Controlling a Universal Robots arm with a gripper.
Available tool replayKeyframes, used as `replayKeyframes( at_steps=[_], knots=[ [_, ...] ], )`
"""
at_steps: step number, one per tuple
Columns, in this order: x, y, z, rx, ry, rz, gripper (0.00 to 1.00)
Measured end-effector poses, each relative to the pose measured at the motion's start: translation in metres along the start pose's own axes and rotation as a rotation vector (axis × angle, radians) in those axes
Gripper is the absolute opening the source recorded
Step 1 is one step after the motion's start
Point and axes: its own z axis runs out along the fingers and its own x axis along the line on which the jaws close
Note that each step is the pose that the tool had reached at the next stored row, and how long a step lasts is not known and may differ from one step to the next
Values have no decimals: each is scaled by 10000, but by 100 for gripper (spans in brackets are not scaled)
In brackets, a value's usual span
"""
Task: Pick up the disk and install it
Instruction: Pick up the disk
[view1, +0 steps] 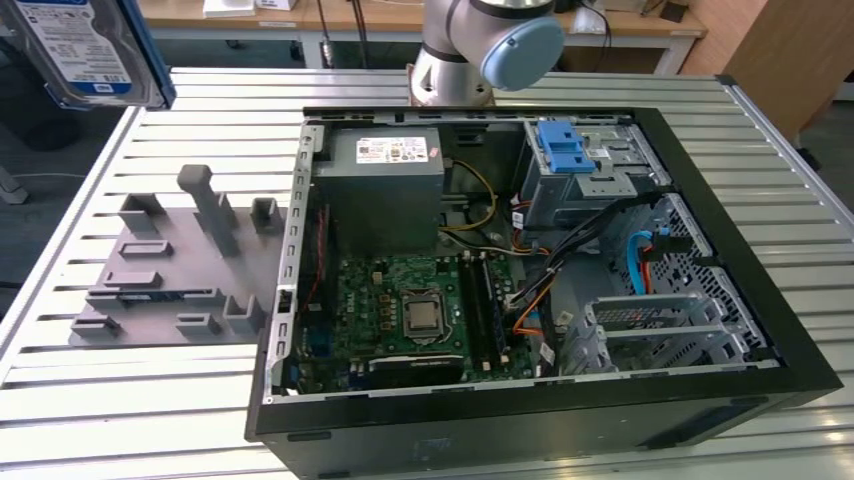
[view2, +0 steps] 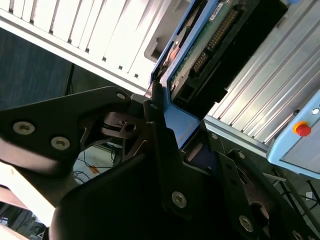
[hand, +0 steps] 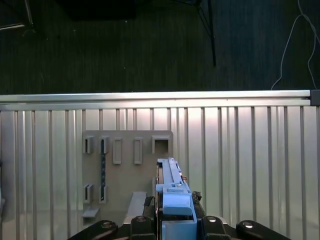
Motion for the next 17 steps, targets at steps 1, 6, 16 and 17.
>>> replayKeyframes(
  at_steps=[1, 6, 16, 17],
  knots=[
    [-1, -39, 0, 1, -2, 0, 36],
    [-6, -209, -1, -6, -21, 0, 36],
    [-17, -621, -1, -23, -21, 0, 36],
    [-18, -645, -1, -25, -21, 0, 36]
  ],
)
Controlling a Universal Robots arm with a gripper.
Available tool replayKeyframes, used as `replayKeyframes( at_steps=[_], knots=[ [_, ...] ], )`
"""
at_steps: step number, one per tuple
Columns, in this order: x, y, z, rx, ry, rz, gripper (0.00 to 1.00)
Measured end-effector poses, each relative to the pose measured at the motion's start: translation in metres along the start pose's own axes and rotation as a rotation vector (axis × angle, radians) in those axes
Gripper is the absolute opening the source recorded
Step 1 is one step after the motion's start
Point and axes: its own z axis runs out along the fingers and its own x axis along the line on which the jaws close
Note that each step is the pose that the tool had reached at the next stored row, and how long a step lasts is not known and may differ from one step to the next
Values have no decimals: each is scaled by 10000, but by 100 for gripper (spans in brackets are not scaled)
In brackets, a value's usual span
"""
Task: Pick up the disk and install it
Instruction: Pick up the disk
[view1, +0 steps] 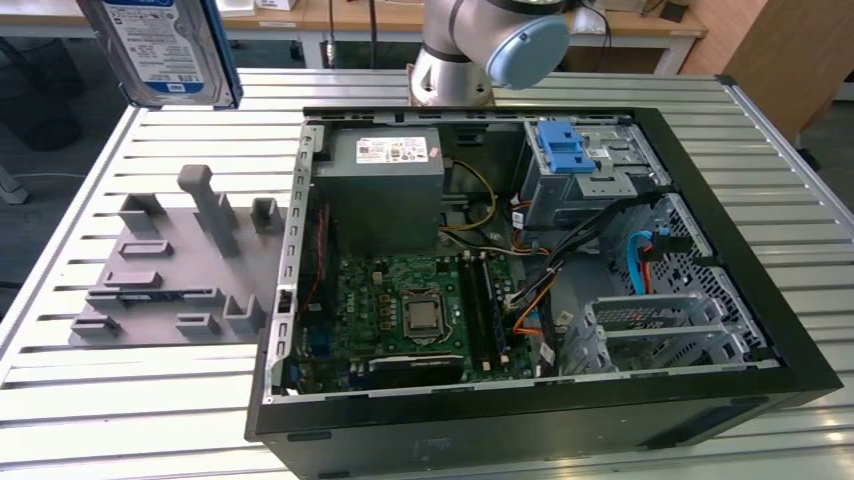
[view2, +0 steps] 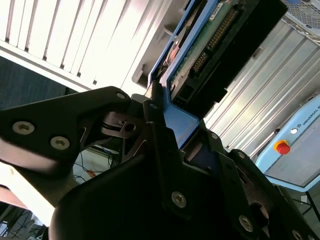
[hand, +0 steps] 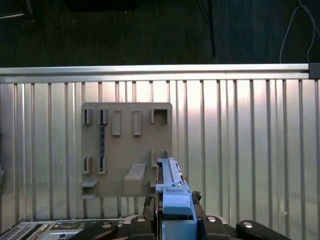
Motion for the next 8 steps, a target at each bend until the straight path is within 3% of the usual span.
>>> replayKeyframes(
  at_steps=[8],
  knots=[
    [0, -10, 1, 2, 0, 0, 36]
  ],
)
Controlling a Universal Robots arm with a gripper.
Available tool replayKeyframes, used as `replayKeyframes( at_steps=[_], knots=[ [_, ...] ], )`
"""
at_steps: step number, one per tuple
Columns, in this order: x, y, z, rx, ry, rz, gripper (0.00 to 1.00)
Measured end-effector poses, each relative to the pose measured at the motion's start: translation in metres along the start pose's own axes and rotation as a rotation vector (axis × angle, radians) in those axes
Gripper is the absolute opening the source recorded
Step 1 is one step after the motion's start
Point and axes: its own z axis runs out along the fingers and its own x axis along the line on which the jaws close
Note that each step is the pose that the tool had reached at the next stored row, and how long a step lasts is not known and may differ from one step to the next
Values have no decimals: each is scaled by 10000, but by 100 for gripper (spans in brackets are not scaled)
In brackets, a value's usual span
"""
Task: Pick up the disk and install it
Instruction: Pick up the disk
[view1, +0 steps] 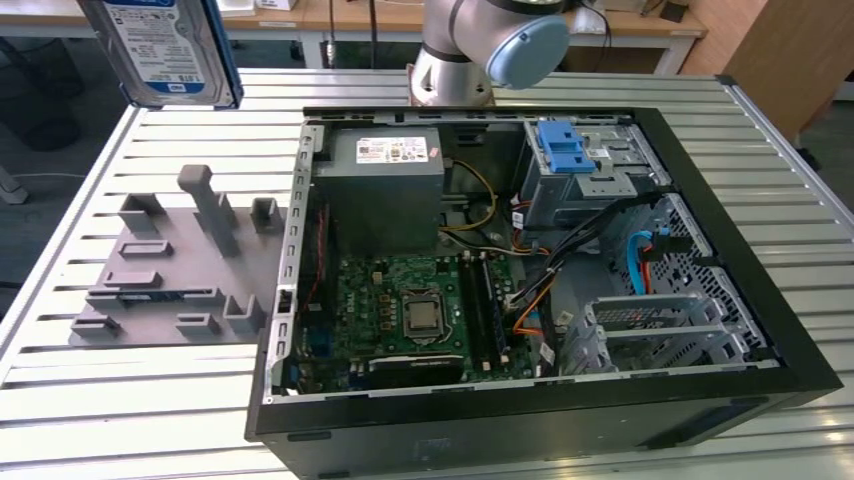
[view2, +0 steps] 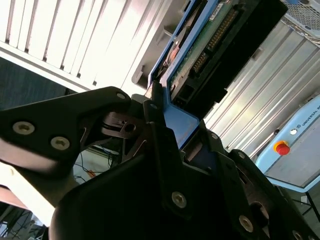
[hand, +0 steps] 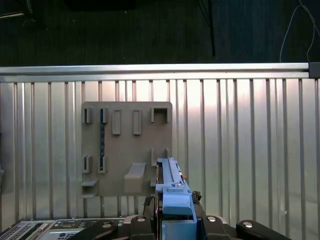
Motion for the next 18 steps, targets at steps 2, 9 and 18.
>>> replayKeyframes(
  at_steps=[2, 9, 18],
  knots=[
    [13, -2, 0, 0, 0, -2, 36],
    [287, -9, 2, 0, 1, 0, 36],
    [368, -327, 2, -1, 1, -1, 36]
  ],
)
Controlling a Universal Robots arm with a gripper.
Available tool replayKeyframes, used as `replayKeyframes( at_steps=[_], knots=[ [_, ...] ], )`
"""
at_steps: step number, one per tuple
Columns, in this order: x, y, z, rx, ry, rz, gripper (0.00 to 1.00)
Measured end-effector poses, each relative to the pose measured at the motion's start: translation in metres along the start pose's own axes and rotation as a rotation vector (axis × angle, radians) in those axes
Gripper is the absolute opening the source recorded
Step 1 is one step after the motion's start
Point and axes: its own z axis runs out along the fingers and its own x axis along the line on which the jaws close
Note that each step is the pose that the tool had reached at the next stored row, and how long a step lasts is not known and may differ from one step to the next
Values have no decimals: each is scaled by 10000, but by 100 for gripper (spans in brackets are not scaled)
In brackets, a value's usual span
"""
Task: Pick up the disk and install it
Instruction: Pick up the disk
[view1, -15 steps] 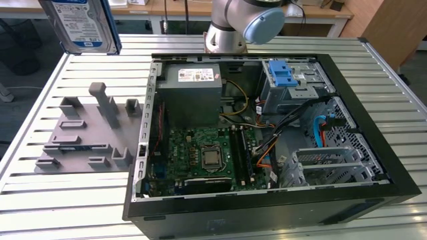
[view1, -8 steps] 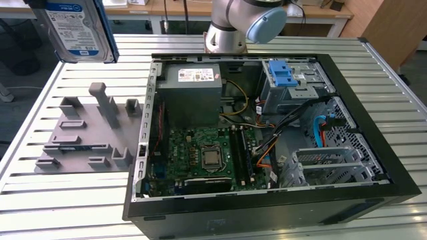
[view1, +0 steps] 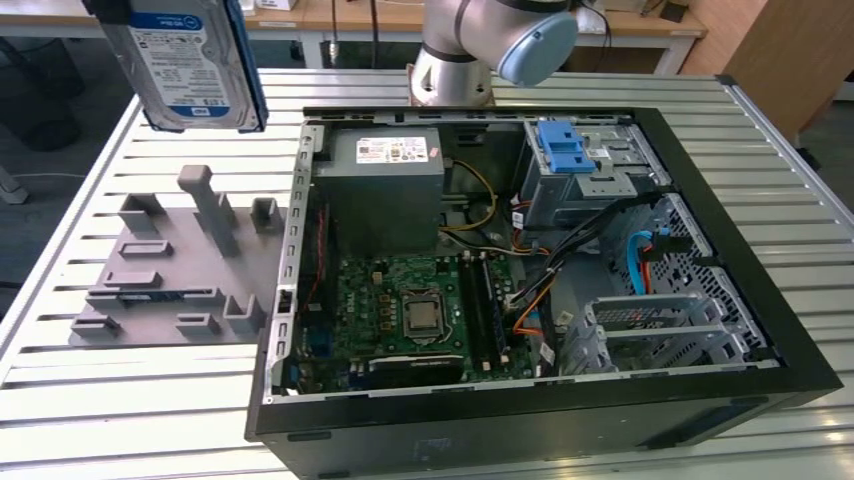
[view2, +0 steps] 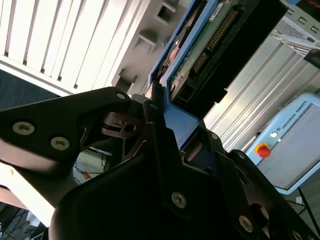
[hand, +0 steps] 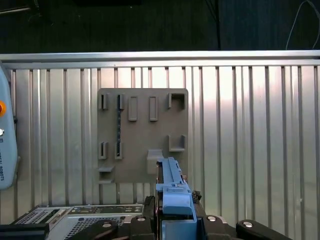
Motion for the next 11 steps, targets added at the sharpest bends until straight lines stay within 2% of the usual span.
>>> replayKeyframes(
  at_steps=[11],
  knots=[
    [-16, -500, 16, -8, 1, 1, 36]
  ],
)
